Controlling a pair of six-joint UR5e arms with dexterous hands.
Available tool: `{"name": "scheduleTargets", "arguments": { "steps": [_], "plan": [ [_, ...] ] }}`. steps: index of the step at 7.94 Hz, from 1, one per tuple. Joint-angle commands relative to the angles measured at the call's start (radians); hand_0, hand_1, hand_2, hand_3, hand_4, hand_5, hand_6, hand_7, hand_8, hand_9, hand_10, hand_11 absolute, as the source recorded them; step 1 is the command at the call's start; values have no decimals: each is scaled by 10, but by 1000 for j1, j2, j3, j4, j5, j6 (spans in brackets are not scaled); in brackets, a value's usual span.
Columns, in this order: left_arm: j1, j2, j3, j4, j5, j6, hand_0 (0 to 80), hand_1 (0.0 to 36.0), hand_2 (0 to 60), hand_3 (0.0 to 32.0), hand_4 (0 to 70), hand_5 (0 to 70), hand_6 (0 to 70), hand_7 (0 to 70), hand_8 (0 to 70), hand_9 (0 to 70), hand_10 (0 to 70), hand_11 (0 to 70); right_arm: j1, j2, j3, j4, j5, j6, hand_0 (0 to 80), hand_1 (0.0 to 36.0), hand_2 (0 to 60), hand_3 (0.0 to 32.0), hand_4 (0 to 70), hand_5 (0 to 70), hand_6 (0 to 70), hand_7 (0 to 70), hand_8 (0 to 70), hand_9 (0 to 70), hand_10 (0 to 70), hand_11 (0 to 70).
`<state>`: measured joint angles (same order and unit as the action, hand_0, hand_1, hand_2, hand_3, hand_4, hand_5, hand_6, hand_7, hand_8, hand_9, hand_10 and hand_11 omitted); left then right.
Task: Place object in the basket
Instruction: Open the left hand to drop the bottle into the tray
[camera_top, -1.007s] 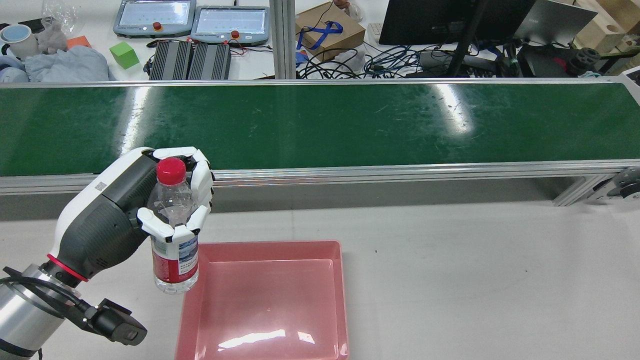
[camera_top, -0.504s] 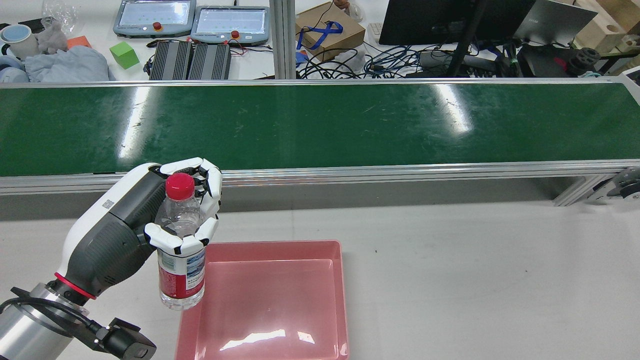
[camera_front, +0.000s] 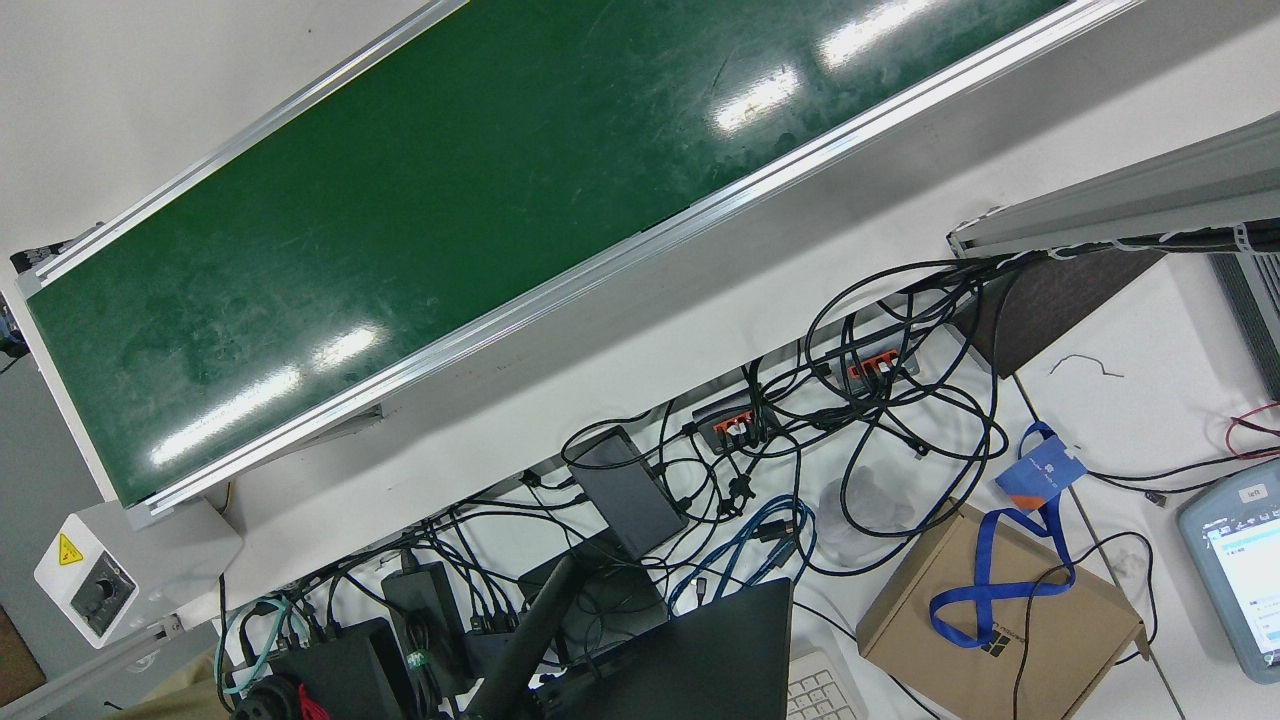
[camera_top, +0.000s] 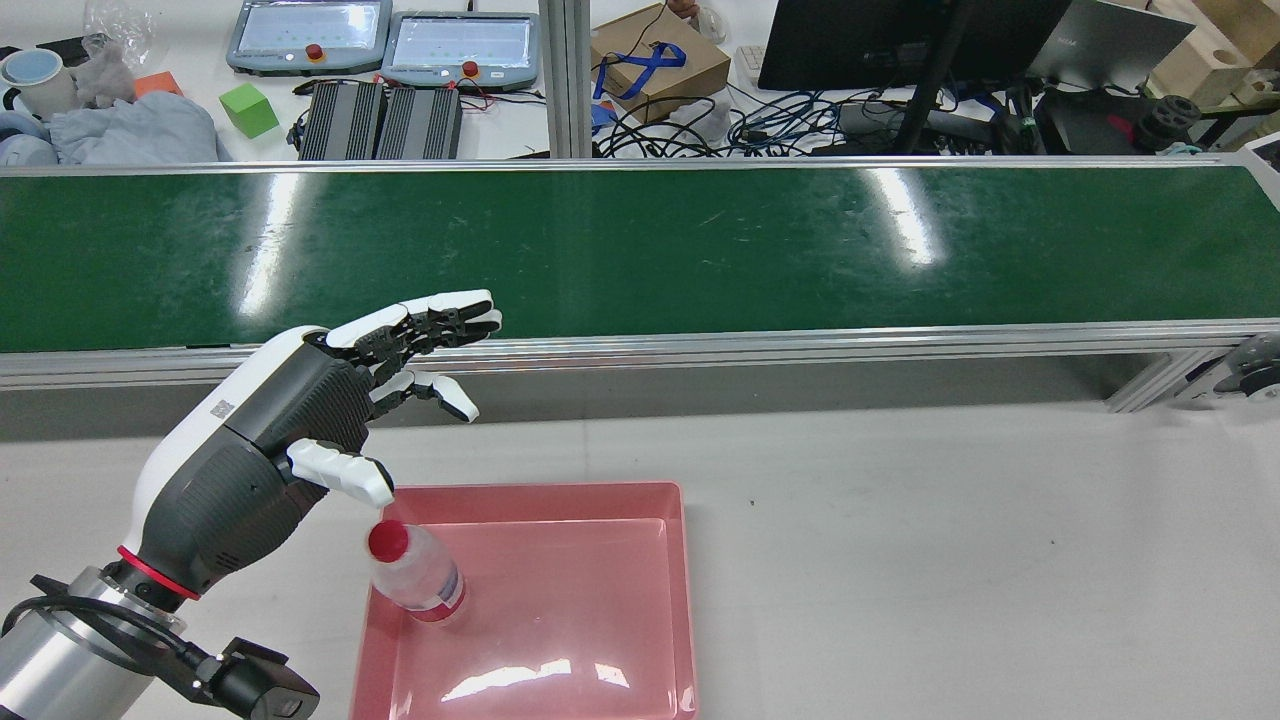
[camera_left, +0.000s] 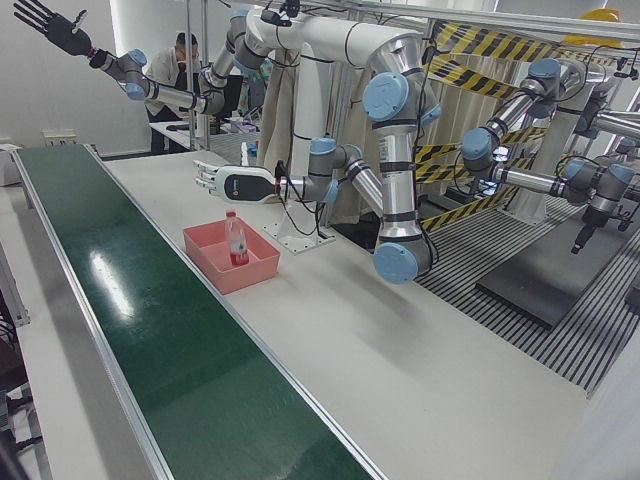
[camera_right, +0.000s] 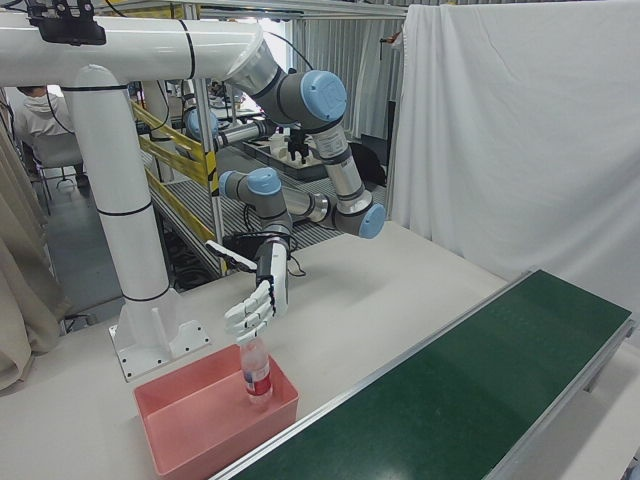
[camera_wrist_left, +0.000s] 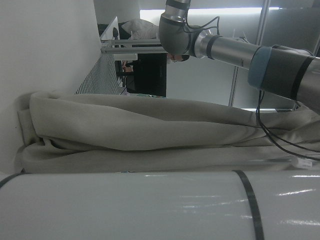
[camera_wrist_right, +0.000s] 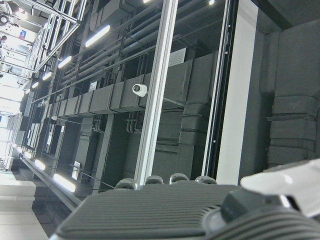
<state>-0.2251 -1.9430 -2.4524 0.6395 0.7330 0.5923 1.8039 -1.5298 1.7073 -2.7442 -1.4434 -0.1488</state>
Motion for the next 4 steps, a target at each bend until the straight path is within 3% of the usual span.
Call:
{"name": "scheduleTargets", "arguments": {
  "steps": [1, 2, 3, 4],
  "plan": [
    [0, -1, 3, -6, 2, 3, 347, 4, 65, 0, 288, 154, 161, 134, 161, 207, 255, 369, 0, 0, 0, 0, 0, 0, 0, 0, 0, 0, 0, 0, 0, 0, 0, 0, 0, 0],
    [-2, 1, 3, -6, 5, 1, 376, 8, 54, 0, 290, 159, 166, 147, 167, 217, 259, 374, 0, 0, 0, 0, 0, 0, 0, 0, 0, 0, 0, 0, 0, 0, 0, 0, 0, 0],
    [-2, -1, 3, -4, 5, 1, 365, 13, 98, 0, 295, 164, 175, 167, 182, 242, 269, 389, 0, 0, 0, 0, 0, 0, 0, 0, 0, 0, 0, 0, 0, 0, 0, 0, 0, 0],
    [-5, -1, 1, -4, 5, 1, 367, 12, 92, 0, 299, 167, 174, 168, 179, 239, 266, 384, 0, 0, 0, 0, 0, 0, 0, 0, 0, 0, 0, 0, 0, 0, 0, 0, 0, 0]
  ]
}}
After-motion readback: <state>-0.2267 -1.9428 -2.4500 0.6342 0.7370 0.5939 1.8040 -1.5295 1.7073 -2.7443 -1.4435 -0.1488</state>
